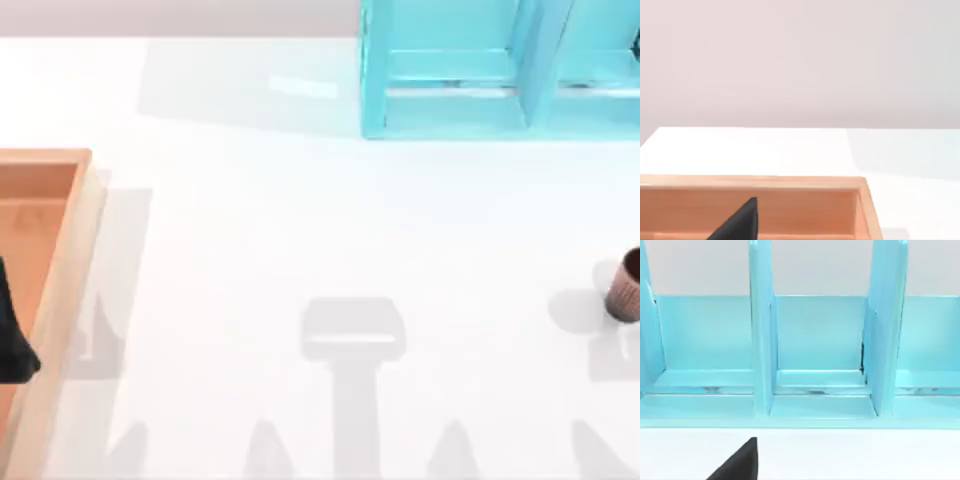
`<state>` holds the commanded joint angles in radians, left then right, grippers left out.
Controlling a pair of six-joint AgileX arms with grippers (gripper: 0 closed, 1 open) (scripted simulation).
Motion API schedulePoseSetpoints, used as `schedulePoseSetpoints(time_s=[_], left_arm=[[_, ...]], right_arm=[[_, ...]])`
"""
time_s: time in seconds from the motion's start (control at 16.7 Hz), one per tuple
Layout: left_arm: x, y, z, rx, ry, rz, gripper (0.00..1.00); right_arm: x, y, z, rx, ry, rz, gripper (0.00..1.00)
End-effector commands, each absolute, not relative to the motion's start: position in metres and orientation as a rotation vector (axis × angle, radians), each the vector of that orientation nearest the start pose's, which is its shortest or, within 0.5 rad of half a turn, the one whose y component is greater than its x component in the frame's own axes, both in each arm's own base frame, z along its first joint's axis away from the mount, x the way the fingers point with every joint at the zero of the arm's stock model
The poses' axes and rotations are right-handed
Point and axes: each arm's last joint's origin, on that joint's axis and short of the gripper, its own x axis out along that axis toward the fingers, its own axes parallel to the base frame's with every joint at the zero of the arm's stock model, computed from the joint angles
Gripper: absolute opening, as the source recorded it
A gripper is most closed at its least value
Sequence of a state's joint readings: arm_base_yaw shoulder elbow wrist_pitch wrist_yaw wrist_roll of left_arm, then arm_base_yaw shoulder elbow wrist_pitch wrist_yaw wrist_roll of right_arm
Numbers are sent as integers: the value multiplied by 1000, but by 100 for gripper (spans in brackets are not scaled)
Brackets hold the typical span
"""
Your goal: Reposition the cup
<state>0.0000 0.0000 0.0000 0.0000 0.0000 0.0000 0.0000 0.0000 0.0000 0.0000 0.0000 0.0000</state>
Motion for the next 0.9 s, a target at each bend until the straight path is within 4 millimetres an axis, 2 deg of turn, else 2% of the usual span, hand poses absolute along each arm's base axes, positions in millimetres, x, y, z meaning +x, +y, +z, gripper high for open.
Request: schedulePoseSetpoints(time_s=[0.18,0.3,0.54,0.72,0.9], left_arm=[[106,-1,160,0,0,0,100],[106,-1,160,0,0,0,100],[106,-1,160,0,0,0,100],[106,-1,160,0,0,0,100],[106,-1,160,0,0,0,100]], right_arm=[[106,-1,162,0,10,1,100],[106,-1,171,1,59,4,100],[115,0,209,7,253,6,100],[138,1,242,10,485,3,100],[180,2,264,8,765,-2,100]])
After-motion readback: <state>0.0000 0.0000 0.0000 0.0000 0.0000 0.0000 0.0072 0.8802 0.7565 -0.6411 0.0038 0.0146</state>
